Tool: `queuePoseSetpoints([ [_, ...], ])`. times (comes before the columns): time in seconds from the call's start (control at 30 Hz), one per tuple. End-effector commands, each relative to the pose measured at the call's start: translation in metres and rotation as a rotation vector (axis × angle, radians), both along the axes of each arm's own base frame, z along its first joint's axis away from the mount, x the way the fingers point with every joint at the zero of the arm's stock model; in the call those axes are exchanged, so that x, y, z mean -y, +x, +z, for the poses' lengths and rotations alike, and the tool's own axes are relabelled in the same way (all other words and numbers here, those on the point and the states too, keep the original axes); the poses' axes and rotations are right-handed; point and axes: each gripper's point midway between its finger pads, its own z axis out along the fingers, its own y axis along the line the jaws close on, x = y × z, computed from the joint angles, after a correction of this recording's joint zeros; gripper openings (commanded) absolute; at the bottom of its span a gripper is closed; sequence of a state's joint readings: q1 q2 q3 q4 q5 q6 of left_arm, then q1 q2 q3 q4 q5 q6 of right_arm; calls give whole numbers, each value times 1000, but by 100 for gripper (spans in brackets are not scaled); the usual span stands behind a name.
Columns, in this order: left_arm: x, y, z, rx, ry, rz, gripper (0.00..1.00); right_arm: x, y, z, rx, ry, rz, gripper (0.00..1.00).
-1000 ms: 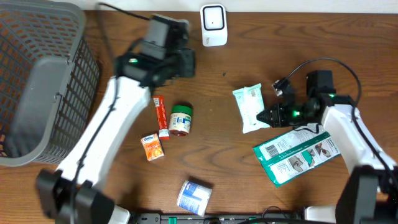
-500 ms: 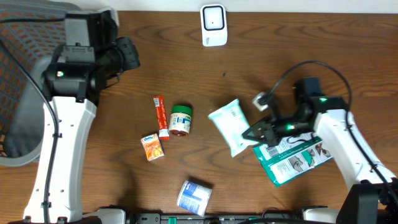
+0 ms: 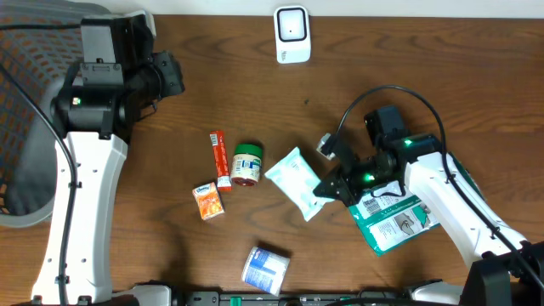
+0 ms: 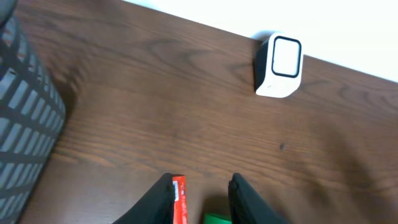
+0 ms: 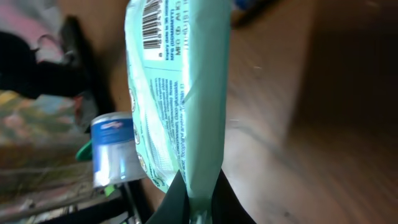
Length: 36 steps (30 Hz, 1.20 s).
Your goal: Scan the item barcode
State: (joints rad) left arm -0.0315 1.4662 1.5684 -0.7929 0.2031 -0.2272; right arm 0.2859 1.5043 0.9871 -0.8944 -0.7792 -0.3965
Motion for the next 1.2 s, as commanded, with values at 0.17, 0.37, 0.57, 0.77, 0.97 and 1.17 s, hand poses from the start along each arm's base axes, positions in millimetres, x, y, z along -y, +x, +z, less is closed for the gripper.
queuePoseSetpoints([
  [0.17,40,-28,-3,-90,-150,-211,45,-17,39,58,2,181,-123,1],
  [0.37,107,-67,23,-29,-393,-674,56,-19,77,107,-40,398,-256,1],
  [0.57,127,-79,40,34,-483,-823,63,-29,81,136,-70,528,-228,1],
  [0.77,150,-89,44,50,-491,-911,63,-35,94,164,-73,614,-241,1],
  [0.97,181,-97,51,107,-461,-1018,63,-50,101,173,-71,623,-278,1],
  [1.17,181,-88,49,132,-406,-995,63,-56,102,195,-51,685,-248,1],
])
